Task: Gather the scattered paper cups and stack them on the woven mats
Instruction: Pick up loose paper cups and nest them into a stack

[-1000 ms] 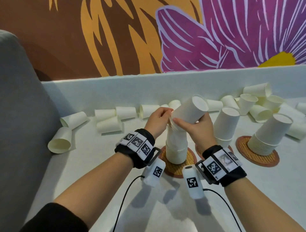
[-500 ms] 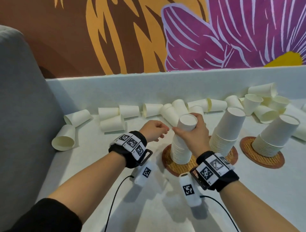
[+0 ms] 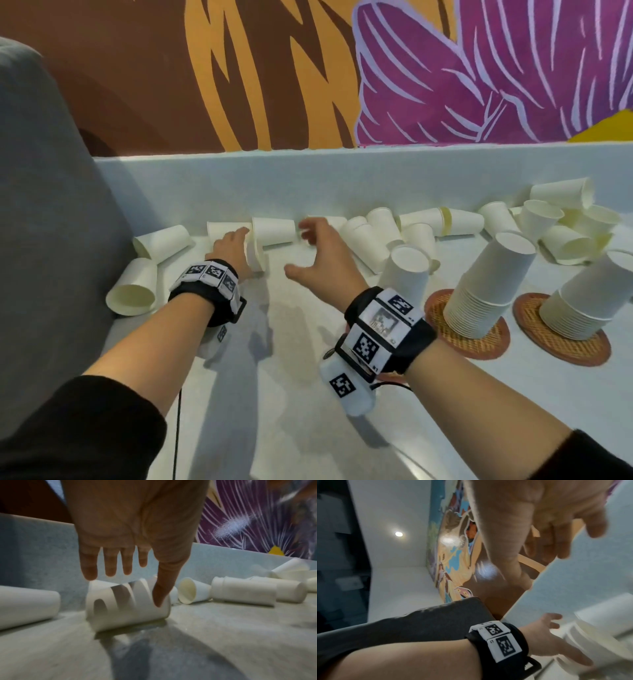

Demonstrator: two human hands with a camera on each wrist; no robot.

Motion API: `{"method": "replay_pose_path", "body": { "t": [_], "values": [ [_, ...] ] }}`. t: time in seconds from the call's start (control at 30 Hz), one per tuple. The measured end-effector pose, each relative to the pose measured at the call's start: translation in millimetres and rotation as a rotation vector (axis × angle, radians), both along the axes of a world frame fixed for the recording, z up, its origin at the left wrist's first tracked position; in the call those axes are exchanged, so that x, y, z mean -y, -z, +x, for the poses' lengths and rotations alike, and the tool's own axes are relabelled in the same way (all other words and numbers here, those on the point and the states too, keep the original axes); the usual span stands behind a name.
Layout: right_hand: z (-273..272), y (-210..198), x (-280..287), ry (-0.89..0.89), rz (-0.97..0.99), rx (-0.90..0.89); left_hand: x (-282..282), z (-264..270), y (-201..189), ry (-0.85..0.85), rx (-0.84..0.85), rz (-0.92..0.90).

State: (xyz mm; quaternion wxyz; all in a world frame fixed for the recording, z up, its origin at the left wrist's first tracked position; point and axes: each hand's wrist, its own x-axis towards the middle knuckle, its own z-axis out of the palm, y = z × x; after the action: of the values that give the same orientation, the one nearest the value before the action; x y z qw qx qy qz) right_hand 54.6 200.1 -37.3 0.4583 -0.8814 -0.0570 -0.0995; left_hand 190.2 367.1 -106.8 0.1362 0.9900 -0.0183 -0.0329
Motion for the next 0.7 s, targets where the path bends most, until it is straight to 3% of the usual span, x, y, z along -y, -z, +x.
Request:
{"method": "replay_pose_path", "body": {
  "t": [0.1, 0.2, 0.27, 0.4, 0.5, 0.57, 0.63, 0.67, 0.7],
  "values": [
    [17, 22, -6, -0.087, -0.051, -0.407, -13, 9, 14, 0.024, -0.107, 0.061],
    [29, 36, -12, -0.095, -0.022, -0.558, -16, 12, 23, 0.110, -0.211, 0.084],
    [34, 41, -17, -0.066, 0.095, -0.592, -11, 6, 19, 0.190, -0.214, -0.026],
    [57, 53, -37, 0.162, 0.493, -0.581, 8, -17, -9, 0.342, -0.482, -0.586],
    [70, 60, -39, 0.386, 0.680, -0.437, 2, -8, -20, 0.480, -0.549, -0.553],
    [72, 62, -34, 0.391, 0.665, -0.389, -8, 10, -20, 0.293, -0.268, -0.526],
    [71, 64, -31, 0.361, 0.580, -0.391, -21, 30, -12, -0.151, 0.147, -0.548],
    [69, 66, -30, 0.340, 0.533, -0.398, -27, 37, -6, -0.334, 0.272, -0.552],
    [68, 67, -29, 0.314, 0.484, -0.407, -32, 41, 0, -0.448, 0.271, -0.563]
  ]
}}
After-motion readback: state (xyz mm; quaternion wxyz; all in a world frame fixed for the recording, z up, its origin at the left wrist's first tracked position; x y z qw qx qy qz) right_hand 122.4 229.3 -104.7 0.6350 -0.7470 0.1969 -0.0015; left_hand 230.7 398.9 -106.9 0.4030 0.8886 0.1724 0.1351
